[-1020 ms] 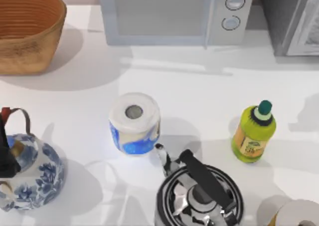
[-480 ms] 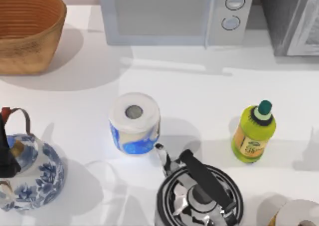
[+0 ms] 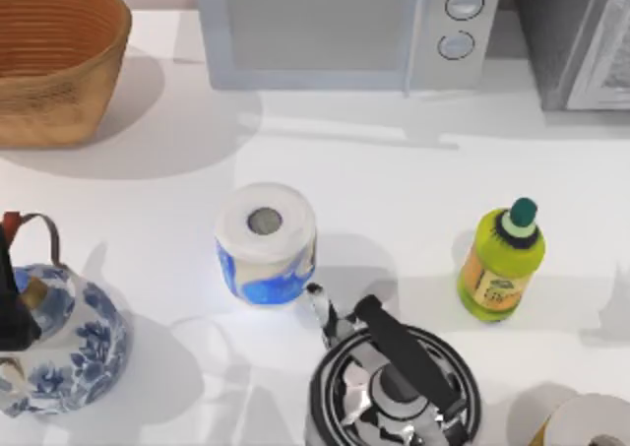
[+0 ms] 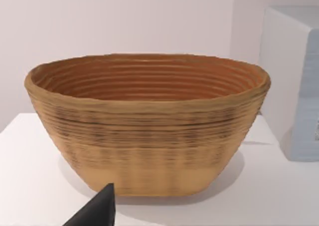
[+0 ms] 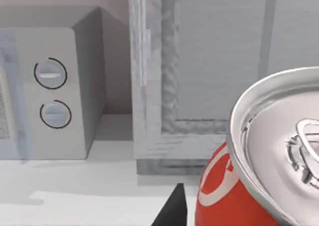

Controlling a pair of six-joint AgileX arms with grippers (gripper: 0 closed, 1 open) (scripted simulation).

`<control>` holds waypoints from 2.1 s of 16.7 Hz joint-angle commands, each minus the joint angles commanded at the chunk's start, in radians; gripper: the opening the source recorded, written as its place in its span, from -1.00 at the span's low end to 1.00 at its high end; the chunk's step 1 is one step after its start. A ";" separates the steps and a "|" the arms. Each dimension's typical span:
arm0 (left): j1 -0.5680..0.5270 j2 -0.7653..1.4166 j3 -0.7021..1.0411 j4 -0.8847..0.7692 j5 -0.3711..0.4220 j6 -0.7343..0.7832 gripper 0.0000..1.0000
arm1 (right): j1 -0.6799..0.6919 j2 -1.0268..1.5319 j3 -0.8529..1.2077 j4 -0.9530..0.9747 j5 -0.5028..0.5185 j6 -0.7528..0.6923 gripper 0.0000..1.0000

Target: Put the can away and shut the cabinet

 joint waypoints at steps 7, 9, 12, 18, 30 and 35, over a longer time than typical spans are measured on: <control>0.000 0.000 0.000 0.000 0.000 0.000 1.00 | 0.022 0.148 0.162 -0.045 0.015 0.005 -1.00; 0.000 0.000 0.000 0.000 0.000 0.000 1.00 | 0.041 0.257 0.298 -0.079 0.029 0.007 -1.00; 0.000 0.000 0.000 0.000 0.000 0.000 1.00 | 0.072 0.453 0.556 -0.141 0.055 0.009 -1.00; 0.000 0.000 0.000 0.000 0.000 0.000 1.00 | 0.133 0.888 1.147 -0.278 0.120 0.011 -1.00; 0.000 0.000 0.000 0.000 0.000 0.000 1.00 | 0.184 1.329 1.746 -0.420 0.197 0.017 -1.00; 0.000 0.000 0.000 0.000 0.000 0.000 1.00 | 0.177 1.339 1.756 -0.423 0.196 0.020 -1.00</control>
